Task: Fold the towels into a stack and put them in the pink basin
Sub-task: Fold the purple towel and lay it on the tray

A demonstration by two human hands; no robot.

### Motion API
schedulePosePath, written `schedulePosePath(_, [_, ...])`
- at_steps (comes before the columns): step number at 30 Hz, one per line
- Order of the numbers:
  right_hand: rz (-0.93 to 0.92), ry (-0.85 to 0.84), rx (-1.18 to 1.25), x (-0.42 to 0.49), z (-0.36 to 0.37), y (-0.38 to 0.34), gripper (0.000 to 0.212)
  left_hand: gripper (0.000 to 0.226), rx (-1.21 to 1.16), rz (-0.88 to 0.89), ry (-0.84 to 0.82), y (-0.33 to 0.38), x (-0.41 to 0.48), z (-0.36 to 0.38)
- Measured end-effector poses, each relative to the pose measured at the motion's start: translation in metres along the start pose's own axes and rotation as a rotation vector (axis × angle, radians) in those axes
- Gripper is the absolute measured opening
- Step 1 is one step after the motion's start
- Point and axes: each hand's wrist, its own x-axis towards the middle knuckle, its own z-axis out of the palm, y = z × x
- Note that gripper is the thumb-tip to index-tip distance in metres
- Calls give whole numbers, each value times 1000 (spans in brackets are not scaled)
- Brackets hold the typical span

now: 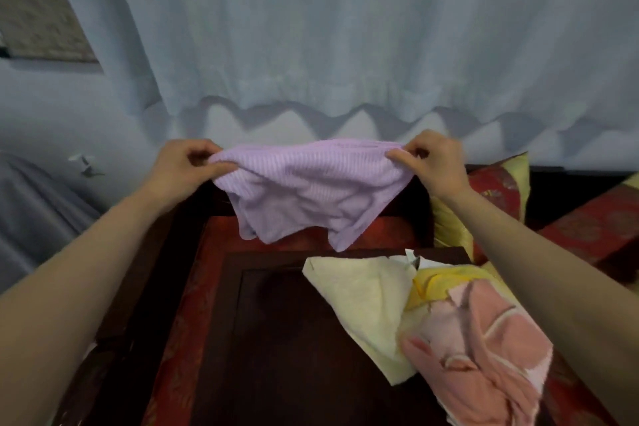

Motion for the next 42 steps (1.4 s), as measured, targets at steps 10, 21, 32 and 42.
schedulePosePath(10, [32, 112, 76, 25, -4, -8, 28, 30, 199, 129, -94, 12, 39, -28])
schedulePosePath(21, [-173, -75, 68, -8, 23, -18, 21, 14, 406, 265, -198, 4, 7, -49])
schedulePosePath(32, [20, -1474, 173, -247, 84, 5, 14, 10, 425, -205, -1103, -141, -264, 67])
schedulePosePath(42, [81, -1623, 94, -318, 105, 16, 33, 10, 60, -659, -678, -160, -241, 90])
